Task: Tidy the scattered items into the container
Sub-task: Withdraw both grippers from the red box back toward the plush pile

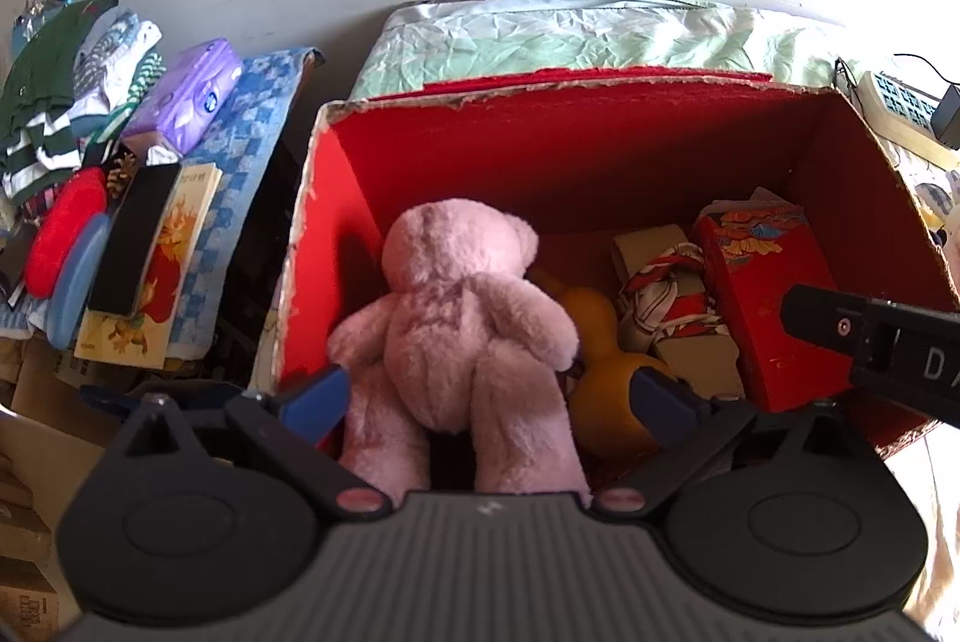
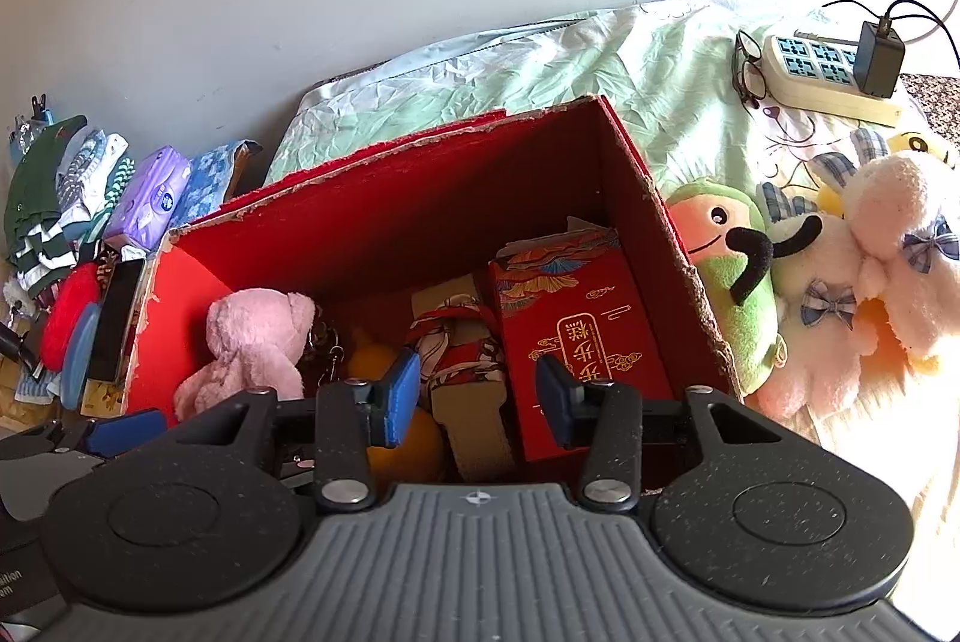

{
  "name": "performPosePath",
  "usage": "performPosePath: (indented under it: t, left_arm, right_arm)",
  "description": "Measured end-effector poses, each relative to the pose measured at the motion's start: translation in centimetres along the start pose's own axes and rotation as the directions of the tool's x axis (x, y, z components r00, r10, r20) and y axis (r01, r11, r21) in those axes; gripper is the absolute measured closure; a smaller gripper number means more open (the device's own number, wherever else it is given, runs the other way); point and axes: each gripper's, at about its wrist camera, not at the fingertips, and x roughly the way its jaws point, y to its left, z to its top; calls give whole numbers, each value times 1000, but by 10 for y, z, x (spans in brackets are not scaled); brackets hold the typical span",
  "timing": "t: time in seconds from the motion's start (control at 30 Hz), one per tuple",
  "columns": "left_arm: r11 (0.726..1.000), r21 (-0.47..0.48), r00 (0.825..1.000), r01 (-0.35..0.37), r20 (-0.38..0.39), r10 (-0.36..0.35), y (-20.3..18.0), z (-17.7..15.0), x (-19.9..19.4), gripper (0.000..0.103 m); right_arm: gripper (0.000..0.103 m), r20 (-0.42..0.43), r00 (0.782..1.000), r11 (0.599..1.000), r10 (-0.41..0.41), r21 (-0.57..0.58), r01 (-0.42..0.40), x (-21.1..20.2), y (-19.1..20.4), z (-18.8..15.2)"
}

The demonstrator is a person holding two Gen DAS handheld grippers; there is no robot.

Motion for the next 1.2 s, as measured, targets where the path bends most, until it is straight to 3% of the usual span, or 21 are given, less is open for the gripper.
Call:
performPosePath:
  t: [0.57,0.77,0.93,1.2]
  left_arm:
    - [1000,-16,999,25,-32,-26,6,2,9,2]
    - [999,-44,999,29,-32,-31,9,6,5,2]
    - [998,-61,1000,-21,-9,20,8,8,-4,2]
    - [986,-118,993,-116,1,117,0,5,-21,2]
  right_arm:
    - [57,-14,1000,1000,-22,-6,22,3,3,3]
    - [56,17,999,998,-35,-50,36,-6,7,6]
    - [52,40,999,996,-17,-85,21,-14,6,8]
    - [52,48,995,988,87,-129,-80,-29,-11,13]
